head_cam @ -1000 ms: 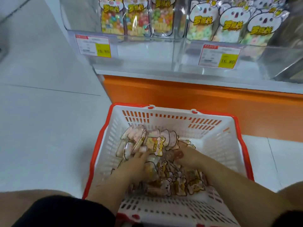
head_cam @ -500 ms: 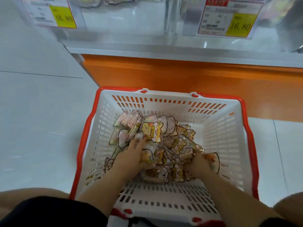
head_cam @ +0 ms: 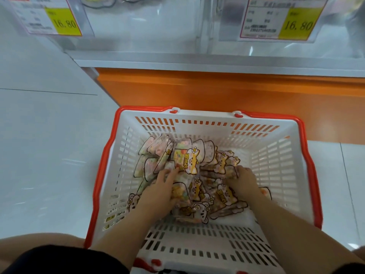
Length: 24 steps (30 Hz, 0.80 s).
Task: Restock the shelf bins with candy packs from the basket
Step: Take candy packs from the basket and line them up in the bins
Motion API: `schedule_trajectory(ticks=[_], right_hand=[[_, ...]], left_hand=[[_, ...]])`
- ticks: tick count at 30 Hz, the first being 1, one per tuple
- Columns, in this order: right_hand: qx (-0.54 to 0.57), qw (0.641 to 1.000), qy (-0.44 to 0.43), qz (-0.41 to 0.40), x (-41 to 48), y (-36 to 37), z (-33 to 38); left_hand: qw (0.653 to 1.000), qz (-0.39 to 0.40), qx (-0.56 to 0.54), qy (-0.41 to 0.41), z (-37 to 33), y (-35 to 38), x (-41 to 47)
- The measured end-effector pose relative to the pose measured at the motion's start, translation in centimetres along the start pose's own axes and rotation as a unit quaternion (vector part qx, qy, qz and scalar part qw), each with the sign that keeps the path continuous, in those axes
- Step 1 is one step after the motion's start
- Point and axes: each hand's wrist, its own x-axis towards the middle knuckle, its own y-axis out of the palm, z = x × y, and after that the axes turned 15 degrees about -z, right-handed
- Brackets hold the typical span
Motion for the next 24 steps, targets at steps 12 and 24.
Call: schedule_trajectory(ticks=[12,24], right_hand=[[-0.031,0.981,0.126,0.144,-0.7,0.5,1.4],[-0.101,0.993,0.012,0.057,-4.8,-6.9,2.0]], left_hand=[[1.0,0.003,0.0,-0.006,-0.2,0.2,0.1],[0.999,0.035,0.031,0.013,-0.1,-0.1,1.4]])
